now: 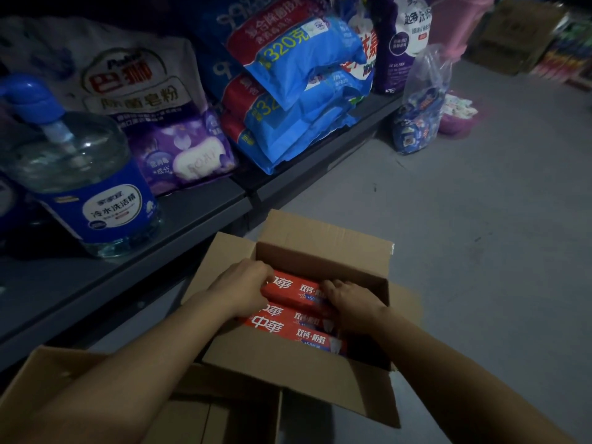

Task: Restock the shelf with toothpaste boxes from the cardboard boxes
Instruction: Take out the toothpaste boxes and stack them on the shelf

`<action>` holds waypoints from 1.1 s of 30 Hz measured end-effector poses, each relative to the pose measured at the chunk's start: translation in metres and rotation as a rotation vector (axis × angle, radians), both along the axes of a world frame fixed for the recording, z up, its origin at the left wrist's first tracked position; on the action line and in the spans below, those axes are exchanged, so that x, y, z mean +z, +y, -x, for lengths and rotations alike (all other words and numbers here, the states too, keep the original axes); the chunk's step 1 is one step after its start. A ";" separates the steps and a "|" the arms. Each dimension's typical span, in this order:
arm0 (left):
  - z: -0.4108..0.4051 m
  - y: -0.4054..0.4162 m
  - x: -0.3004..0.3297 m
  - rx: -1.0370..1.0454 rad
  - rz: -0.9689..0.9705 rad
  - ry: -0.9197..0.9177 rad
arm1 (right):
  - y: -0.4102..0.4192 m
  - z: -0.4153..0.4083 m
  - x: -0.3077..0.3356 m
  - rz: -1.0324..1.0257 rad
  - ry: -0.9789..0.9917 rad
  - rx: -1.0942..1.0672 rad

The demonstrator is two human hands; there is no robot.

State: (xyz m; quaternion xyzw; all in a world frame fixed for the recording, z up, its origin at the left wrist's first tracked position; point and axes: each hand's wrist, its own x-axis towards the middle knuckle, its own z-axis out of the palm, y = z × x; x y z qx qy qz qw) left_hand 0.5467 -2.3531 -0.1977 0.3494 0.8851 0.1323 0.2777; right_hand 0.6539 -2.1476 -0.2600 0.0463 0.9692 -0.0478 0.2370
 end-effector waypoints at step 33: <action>0.040 -0.125 0.346 0.026 -0.121 0.601 | -0.045 0.014 0.398 0.118 0.616 0.168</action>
